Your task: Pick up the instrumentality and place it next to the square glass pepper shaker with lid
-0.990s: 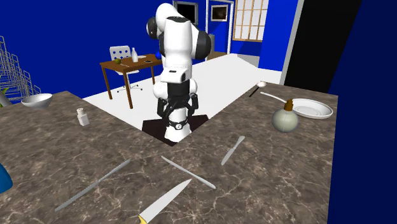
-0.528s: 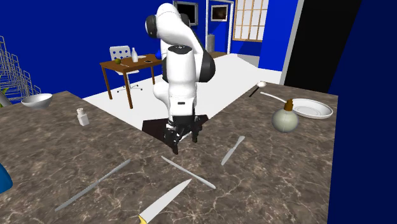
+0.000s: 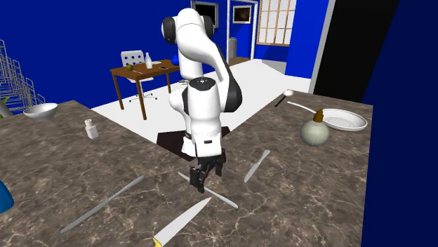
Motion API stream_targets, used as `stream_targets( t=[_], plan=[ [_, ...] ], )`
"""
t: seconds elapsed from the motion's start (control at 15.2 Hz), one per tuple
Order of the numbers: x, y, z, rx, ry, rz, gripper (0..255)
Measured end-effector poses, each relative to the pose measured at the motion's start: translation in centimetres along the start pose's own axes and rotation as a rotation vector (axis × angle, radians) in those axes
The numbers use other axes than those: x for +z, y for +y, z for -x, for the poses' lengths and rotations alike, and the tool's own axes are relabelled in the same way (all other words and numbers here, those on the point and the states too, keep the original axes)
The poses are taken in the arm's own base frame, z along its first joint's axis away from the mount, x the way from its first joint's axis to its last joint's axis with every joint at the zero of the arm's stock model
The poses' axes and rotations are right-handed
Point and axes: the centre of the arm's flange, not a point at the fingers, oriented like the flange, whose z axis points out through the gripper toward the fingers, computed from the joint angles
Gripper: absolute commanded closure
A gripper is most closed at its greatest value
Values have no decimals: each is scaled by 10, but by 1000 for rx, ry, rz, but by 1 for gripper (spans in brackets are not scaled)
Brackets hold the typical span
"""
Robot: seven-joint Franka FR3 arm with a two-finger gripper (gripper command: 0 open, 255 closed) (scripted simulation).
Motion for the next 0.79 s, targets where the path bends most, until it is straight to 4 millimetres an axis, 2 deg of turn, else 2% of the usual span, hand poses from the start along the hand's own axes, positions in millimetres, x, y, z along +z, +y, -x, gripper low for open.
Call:
stream_targets(
  t=[0.26,0.66,0.73,0.79],
  plan=[
    [20,0,-1,-1,0,0,0],
    [23,0,-1,-1,1,0,0],
    [23,0,-1,-1,1,0,255],
    [23,0,-1,-1,1,0,255]
  ],
)
